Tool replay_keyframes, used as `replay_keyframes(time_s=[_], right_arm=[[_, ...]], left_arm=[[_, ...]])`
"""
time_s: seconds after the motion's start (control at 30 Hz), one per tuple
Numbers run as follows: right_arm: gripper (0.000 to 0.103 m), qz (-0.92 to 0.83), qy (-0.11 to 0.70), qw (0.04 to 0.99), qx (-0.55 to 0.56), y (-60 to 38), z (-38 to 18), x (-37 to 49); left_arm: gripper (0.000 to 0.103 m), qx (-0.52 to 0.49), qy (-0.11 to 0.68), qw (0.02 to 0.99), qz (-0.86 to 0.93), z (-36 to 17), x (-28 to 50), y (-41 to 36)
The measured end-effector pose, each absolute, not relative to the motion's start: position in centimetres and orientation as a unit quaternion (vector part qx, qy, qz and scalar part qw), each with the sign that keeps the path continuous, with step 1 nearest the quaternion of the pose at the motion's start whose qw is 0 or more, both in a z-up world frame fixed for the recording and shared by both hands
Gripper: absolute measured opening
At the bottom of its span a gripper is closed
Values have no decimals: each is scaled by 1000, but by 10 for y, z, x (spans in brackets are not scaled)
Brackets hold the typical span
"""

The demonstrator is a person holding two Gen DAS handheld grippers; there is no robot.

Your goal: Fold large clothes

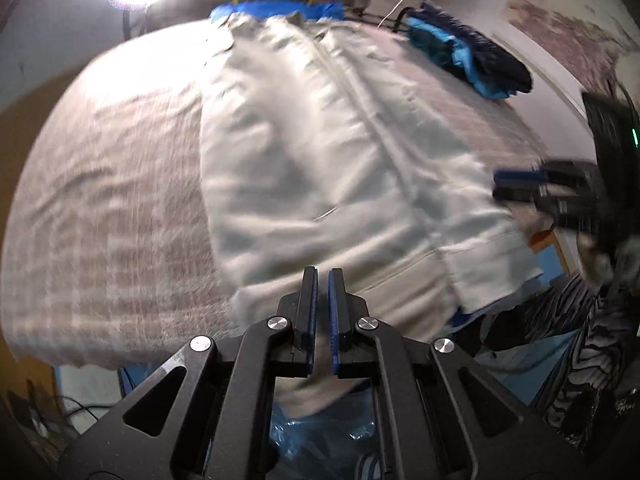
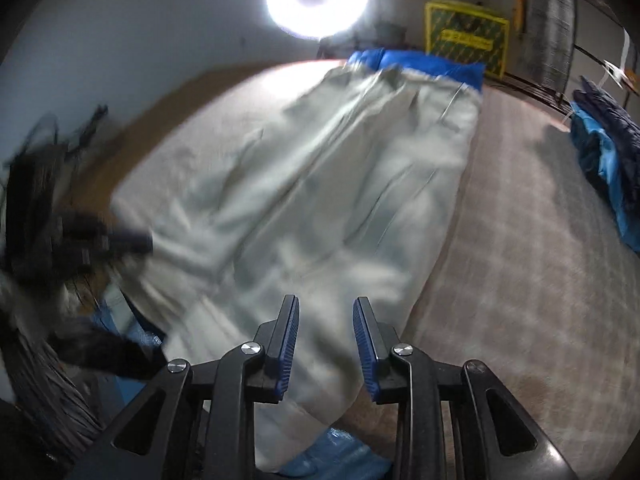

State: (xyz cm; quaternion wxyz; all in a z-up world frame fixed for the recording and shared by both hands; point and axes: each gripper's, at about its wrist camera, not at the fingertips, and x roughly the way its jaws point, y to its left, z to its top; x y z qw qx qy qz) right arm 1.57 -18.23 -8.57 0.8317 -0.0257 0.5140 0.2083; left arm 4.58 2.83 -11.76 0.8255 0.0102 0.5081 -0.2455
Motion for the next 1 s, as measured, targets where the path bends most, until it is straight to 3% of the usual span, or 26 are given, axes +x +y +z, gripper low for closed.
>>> replay_keyframes(time_s=[0.2, 0.3, 0.37, 0.4, 0.43, 0.47, 0.67, 0.8, 0.93, 1.0], right_arm=[[28, 206, 513, 826, -107, -168, -117, -9], [29, 208, 515, 825, -102, -173, -112, -10], [38, 209, 525, 824, -48, -188, -104, -11], [49, 210, 530, 821, -29, -194, -102, -9], [53, 212, 536, 817, 4, -206, -99, -11], [58, 218, 543, 810, 38, -218, -98, -15], [58, 250, 594, 727, 239, -268, -127, -29], [60, 274, 607, 688, 288, -265, -150, -19], [56, 297, 623, 662, 292, -246, -170, -10], [48, 310, 626, 650, 301, -238, -172, -6]], left_arm=[[3, 81, 489, 833, -247, -136, 33, 17], [4, 59, 498, 828, -250, -130, 35, 25], [15, 6, 510, 823, -251, -124, 38, 42], [34, -17, 515, 820, -248, -121, 41, 51], [55, -37, 518, 819, -243, -120, 42, 60], [60, -56, 522, 818, -233, -120, 43, 71], [61, -207, 580, 755, -226, -151, 47, 117], [61, -255, 598, 714, -258, -163, 50, 111], [47, -251, 612, 697, -279, -171, 50, 94], [40, -267, 618, 685, -277, -177, 52, 93]])
